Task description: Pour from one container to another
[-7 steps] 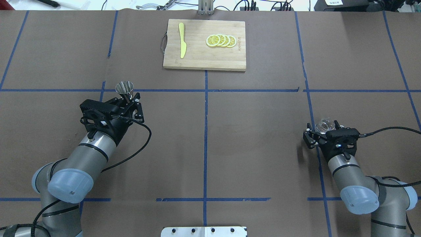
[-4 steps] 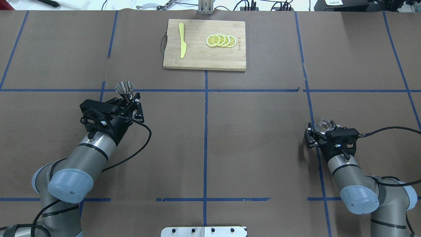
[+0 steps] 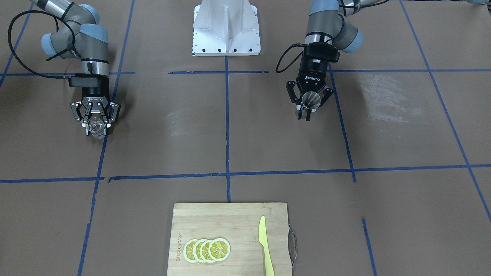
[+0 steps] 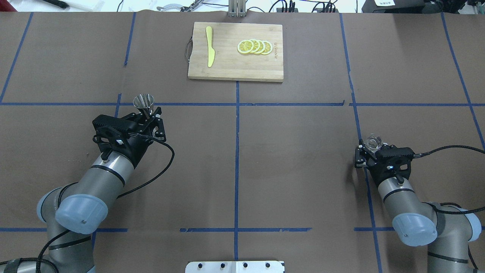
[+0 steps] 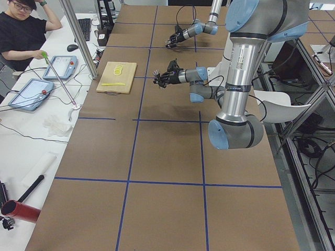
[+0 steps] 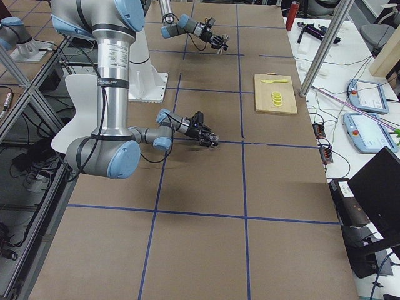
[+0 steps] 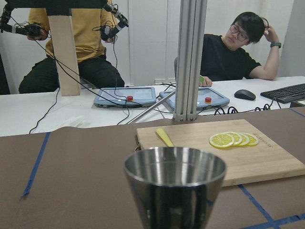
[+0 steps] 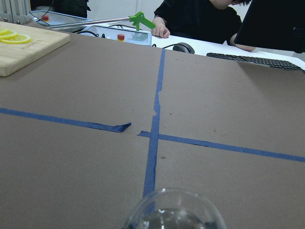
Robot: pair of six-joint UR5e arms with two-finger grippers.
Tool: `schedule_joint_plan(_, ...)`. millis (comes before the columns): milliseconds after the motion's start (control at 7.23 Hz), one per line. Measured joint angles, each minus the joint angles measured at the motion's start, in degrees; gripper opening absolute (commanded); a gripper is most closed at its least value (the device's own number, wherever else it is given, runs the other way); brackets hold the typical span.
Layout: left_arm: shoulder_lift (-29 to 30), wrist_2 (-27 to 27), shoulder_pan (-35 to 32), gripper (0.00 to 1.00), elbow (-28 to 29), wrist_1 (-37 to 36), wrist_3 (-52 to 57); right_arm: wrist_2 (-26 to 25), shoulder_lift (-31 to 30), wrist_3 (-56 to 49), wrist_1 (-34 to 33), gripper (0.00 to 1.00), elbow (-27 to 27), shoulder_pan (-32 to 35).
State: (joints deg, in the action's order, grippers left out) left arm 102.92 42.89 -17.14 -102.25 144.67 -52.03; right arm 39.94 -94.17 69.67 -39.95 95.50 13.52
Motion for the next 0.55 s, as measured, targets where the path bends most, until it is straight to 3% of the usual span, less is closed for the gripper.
schedule_joint_plan(553, 0.07, 0.00, -0.08, 0.00, 0.12, 0.00, 0.00, 4.58, -0.16, -4.96, 8.19, 0.00, 0.27, 2.58)
